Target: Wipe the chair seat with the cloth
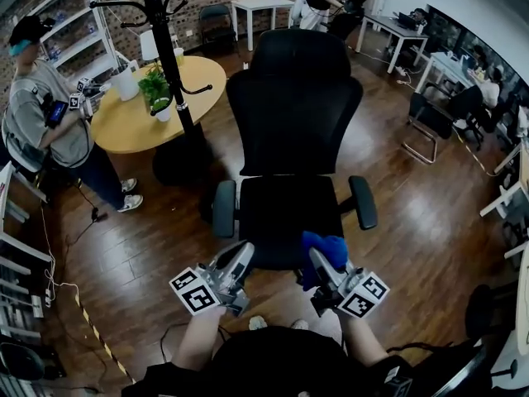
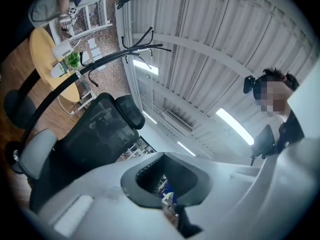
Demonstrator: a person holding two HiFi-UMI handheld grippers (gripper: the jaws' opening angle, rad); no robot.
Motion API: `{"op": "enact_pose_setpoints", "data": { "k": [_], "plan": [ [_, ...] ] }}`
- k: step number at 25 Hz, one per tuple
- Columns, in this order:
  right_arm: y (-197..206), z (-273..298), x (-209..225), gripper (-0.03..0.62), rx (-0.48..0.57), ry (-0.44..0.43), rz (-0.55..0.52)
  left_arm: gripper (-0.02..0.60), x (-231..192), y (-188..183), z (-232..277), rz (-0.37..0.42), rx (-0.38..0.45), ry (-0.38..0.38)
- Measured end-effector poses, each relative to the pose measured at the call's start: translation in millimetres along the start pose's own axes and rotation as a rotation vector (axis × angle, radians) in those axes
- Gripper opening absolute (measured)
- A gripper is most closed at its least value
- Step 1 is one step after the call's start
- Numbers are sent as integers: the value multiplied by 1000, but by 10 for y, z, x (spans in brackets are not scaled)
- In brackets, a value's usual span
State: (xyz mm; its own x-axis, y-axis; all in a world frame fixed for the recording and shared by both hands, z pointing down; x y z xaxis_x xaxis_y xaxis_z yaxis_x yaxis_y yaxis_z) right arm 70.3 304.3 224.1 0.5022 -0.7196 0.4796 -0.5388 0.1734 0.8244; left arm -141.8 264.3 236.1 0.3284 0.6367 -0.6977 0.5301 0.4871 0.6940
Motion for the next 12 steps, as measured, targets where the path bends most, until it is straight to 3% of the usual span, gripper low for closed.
{"op": "enact_pose_setpoints", "data": {
  "k": [7, 12],
  "plan": [
    [-323, -454, 62, 35, 29, 50, -52, -8, 419, 238, 354, 16, -34, 61],
    [-393, -605, 76, 35, 32, 36, -54, -8, 581, 404, 464, 29, -55, 73]
  ]
}}
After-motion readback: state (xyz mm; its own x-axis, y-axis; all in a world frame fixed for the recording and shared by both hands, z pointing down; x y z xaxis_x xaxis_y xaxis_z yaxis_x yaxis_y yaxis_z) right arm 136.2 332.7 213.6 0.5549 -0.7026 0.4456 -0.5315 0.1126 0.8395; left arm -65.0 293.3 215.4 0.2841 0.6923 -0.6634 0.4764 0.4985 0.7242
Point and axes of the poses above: the fingertips, and each gripper's own axes: z forward along the fingers, x to its right, y out of its underside, the point moved 5 cm from there along -z, backward along the fingers, and after that the axes turned 7 degrees about -y, right-handed, at the moved point
